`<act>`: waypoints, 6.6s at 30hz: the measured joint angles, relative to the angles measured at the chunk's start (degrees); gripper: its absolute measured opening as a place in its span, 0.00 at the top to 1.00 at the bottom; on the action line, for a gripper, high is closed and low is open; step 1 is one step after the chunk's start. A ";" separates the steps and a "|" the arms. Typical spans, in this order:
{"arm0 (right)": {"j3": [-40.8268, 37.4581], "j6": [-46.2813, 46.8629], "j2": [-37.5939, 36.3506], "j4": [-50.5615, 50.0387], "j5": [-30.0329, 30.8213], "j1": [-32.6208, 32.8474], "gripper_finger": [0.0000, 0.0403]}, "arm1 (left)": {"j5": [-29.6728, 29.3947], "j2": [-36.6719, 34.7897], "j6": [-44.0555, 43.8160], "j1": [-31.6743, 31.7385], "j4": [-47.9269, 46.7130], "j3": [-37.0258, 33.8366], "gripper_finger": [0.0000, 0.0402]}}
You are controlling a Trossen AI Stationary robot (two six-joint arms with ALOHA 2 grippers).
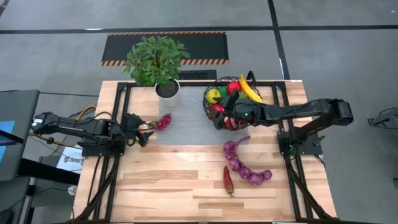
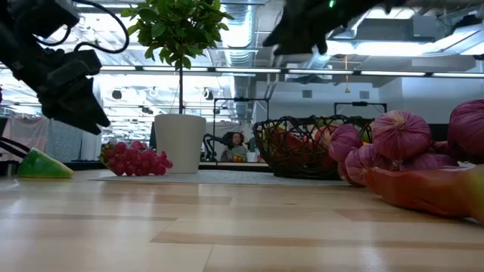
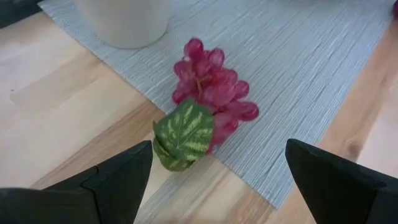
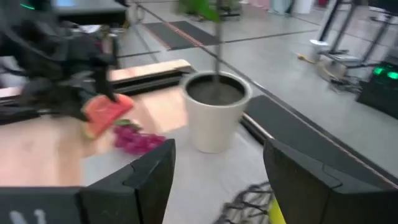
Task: Build produce basket
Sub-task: Put the watermelon into the wire basket
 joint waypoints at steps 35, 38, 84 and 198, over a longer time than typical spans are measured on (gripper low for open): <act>3.15 0.04 -0.08 -7.07 -0.03 9.22 0.34 | 3.87 55.16 -45.95 -3.53 -31.13 22.89 0.12; 3.15 -0.26 -0.08 -7.19 -0.03 9.44 0.34 | 4.03 55.21 -49.50 -4.18 -28.68 22.68 0.12; 3.15 4.16 -0.10 -6.14 -0.14 18.58 0.34 | 8.23 55.05 -24.09 -17.34 -16.55 44.47 0.12; 53.64 43.09 58.44 -55.24 8.26 23.36 0.71 | -0.45 25.68 -26.28 -17.27 1.88 16.50 0.12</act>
